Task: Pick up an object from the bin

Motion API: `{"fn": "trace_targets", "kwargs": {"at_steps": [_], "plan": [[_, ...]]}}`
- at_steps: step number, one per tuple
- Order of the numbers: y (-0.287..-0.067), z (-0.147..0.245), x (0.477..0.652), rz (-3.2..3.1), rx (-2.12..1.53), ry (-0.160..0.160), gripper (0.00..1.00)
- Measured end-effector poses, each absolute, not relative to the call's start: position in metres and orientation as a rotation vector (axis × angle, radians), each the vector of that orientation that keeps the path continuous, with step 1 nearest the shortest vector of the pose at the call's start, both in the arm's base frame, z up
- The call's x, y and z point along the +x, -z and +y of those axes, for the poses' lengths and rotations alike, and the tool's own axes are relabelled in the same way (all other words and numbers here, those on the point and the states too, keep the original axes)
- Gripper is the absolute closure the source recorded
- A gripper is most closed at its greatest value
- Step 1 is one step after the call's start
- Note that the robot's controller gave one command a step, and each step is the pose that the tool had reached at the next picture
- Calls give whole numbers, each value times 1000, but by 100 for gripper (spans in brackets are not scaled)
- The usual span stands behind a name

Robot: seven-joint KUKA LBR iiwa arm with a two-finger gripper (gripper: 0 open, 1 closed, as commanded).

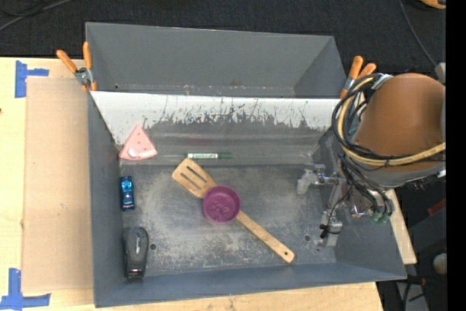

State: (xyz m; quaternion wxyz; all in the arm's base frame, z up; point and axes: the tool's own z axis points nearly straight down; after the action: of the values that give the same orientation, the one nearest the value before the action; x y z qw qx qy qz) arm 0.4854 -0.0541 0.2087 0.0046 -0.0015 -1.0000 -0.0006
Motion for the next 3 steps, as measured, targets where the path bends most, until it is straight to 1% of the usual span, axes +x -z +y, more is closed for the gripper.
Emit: {"fn": "trace_targets", "kwargs": {"at_steps": [1,2,3], "plan": [[-212,-54,487,-3140,0,1,0],[-111,-23,488,-3142,-55,2,0],[-117,-12,484,-3139,-167,1,0]]}}
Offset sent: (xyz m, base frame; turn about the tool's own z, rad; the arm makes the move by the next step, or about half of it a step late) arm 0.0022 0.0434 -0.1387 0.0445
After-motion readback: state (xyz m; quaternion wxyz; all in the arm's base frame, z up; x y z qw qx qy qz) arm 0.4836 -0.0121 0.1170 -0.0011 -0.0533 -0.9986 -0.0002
